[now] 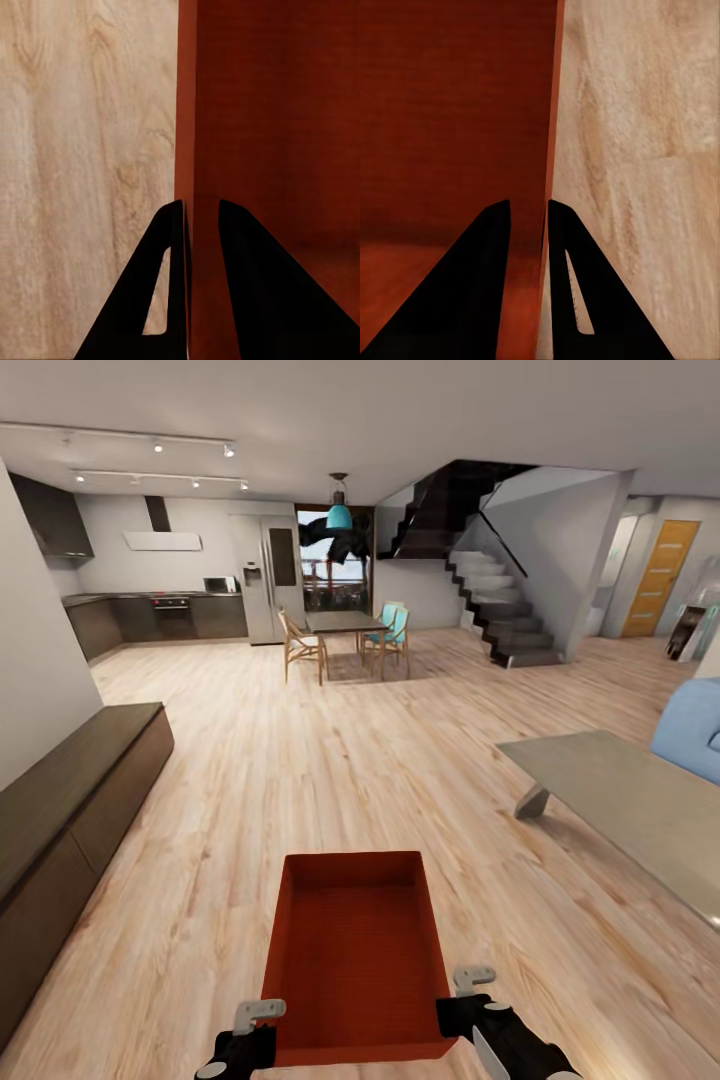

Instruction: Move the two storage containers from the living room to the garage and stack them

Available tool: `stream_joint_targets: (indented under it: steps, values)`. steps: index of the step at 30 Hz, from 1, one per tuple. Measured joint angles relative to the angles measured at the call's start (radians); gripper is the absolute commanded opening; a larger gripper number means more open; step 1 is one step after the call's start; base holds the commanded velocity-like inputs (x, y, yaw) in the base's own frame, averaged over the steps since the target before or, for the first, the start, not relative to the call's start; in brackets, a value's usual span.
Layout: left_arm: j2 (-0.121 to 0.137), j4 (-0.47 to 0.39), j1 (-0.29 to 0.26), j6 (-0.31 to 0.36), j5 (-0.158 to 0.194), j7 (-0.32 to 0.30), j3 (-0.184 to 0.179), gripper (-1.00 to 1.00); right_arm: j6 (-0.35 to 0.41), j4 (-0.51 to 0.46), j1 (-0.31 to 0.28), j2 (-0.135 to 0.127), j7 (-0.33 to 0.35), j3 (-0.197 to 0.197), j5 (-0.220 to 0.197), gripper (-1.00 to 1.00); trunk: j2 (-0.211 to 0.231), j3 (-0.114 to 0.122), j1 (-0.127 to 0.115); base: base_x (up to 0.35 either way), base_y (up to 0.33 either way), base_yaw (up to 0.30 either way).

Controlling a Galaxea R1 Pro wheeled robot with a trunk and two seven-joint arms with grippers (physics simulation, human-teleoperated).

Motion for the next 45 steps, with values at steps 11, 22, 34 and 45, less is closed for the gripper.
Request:
stream_joint_targets:
  steps: [11,22,34,45]
  values:
    - [0.0,0.0,0.0,0.0,0.0,0.0,0.0,-1.0,0.0,0.0,0.0,0.0,0.0,0.0,0.0,-1.0,0.0,0.0,0.0,0.3,0.164,0.0]
    - [-0.001,0.0,0.0,0.0,0.0,0.0,0.0,-1.0,0.0,0.0,0.0,-0.001,0.0,0.0,0.0,-1.0,0.0,0.0,0.0,0.333,0.084,0.0]
    - [-0.001,0.0,0.0,0.0,0.0,0.001,0.0,-1.0,0.0,0.0,0.0,0.0,0.001,0.0,0.0,-1.0,0.0,0.0,0.0,0.337,0.077,0.0]
    - [0.0,0.0,0.0,0.0,0.0,0.0,0.0,-1.0,0.0,0.0,0.0,0.0,0.0,0.0,0.0,-1.0,0.0,0.0,0.0,0.337,0.077,0.0]
